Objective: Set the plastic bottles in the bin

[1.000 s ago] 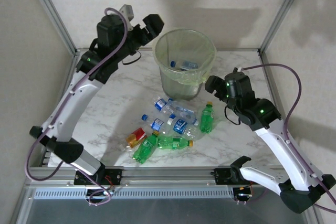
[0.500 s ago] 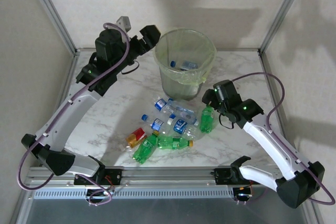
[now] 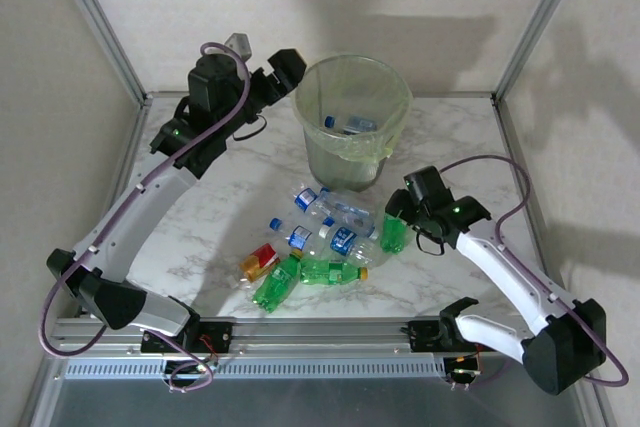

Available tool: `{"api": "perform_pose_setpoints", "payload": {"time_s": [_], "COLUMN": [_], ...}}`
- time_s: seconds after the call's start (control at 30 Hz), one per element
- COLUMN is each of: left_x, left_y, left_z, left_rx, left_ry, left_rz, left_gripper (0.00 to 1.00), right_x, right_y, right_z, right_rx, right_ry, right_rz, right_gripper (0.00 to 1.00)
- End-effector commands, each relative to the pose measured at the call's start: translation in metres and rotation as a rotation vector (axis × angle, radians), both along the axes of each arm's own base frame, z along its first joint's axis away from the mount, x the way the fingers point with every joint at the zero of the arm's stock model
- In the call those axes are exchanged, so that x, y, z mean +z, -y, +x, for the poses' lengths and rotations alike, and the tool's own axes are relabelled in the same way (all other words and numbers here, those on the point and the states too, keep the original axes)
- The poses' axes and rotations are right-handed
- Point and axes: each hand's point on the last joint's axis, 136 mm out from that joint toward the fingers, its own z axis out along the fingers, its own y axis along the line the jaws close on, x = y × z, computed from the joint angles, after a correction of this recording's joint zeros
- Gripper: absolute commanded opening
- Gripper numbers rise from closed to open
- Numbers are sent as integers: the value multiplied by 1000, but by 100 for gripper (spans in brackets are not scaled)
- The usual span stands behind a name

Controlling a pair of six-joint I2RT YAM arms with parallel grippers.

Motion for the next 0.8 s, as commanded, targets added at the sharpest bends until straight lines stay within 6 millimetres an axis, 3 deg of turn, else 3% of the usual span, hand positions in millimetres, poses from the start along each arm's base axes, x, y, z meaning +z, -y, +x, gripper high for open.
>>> {"api": "perform_pose_setpoints", "payload": {"time_s": [0.0,0.23,0.77], "left_x": [-4,-11,-25], "left_y": [-10,-26,-53], "left_z": [-2,-10,-16], "left_rx": [26,63,122], "left_ry": [-15,-26,-51], "left_rz": [51,69,67], "left_gripper": [99,99,99], "right_x": [-16,-35,-72], "right_y": [-7,-11,-18], "right_z": [-2,2,43], "right_rx": [20,53,102], "right_ry": [-39,-94,-167], "right_rz": [31,5,-73], "right_gripper": [90,90,84]}}
